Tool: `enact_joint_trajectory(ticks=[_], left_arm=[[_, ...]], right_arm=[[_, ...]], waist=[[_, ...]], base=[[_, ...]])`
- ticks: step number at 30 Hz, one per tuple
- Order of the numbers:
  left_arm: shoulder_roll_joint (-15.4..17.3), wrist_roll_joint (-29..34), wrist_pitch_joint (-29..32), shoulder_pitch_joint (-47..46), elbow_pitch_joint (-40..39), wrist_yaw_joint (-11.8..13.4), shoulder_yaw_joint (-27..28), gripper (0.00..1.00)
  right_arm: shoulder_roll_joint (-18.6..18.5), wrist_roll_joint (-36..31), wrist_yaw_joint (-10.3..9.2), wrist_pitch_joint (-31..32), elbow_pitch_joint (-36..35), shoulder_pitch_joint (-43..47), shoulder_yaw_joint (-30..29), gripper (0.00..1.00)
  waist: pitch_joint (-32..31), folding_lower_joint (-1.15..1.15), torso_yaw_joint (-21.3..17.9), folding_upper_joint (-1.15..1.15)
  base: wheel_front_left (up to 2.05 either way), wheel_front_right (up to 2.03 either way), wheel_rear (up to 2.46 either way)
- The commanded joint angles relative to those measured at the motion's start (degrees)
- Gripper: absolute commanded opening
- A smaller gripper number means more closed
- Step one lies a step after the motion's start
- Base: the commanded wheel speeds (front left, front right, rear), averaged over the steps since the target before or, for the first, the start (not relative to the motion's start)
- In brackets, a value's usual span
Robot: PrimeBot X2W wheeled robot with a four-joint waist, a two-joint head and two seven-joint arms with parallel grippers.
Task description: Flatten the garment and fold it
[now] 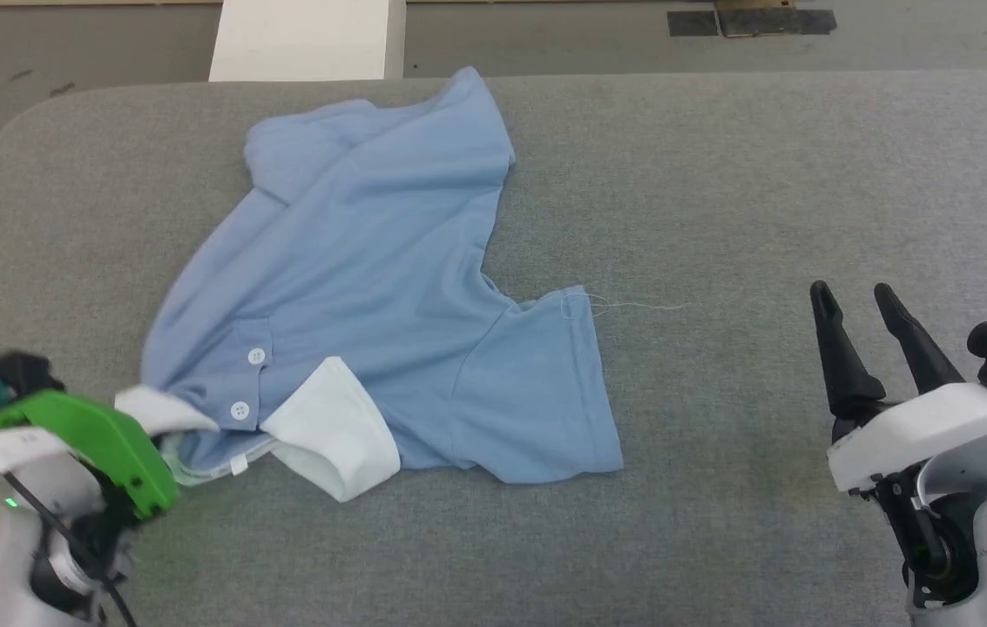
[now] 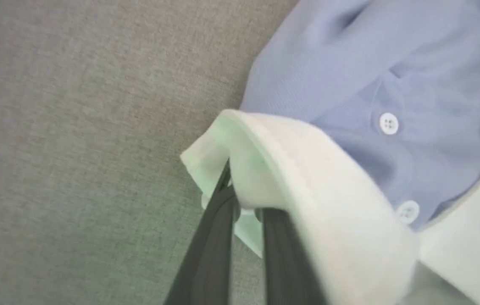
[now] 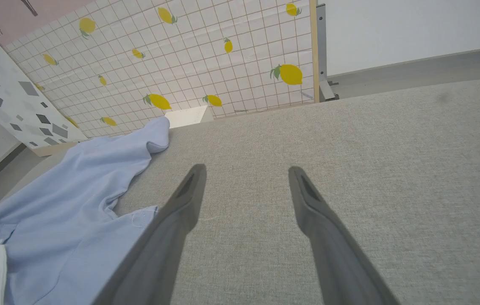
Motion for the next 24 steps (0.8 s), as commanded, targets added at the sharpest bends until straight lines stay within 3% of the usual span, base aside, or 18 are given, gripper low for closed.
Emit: enact_joint_trajectory(ticks=[1,2,3,4,8,12,18,24], left_arm=[[-0.8,-1.1,-0.2,1.0,0.3,-0.5,-0.2,0.0],[-1.3,-1.4,-0.5,1.3,0.4,-0.6,-0.2,0.0],[-2.0,-2.0,-1.4,1.4,0.2,-0.9,0.4,0.43],[-2.4,-2.5,-2.5,1.4,-0.1,-1.1,1.1,1.0],[-2.7,-3.7,-9.4,1.5,-3.4,-2.7,5.8,1.0],[-1.9,-1.7,-20.4,4.5,-8.1,-3.9,11.7,1.0],[-1.9,3.4,-30.5,9.7,-10.3,-7.0,11.9,1.0],[-2.8,8.7,-39.4,12.4,-9.5,-6.3,12.4,1.0]], right_arm=[[0.0,-0.1,-0.08,-0.1,0.2,-1.0,0.1,1.0],[0.0,-0.1,-0.08,-0.1,0.2,-1.0,0.2,1.0],[0.0,-0.2,-0.08,0.0,0.3,-1.1,0.3,1.0],[0.0,-0.2,-0.08,0.0,0.4,-1.1,0.4,1.0],[0.0,-0.4,-0.08,0.0,0.7,-1.3,0.9,1.0],[0.0,-0.4,-0.08,-0.1,0.9,-1.4,1.3,1.0],[0.0,-0.4,-0.08,0.1,1.0,-0.9,1.8,1.0],[0.0,-0.4,-0.08,0.3,1.1,-0.7,2.6,1.0]], waist=[[0.3,0.0,0.3,0.28],[0.3,0.0,0.4,0.28],[0.3,0.0,0.5,0.28],[0.3,0.0,0.6,0.28],[-0.1,0.0,0.8,0.28],[-1.0,0.0,0.9,0.28],[-1.8,0.0,1.4,0.28],[-2.3,0.0,1.3,0.28]], base=[[0.0,0.0,0.0],[0.0,0.0,0.0],[0.0,0.0,0.0],[0.0,0.0,0.0],[0.0,0.0,0.0],[0.0,0.0,0.0],[0.0,0.0,0.0],[0.0,0.0,0.0]])
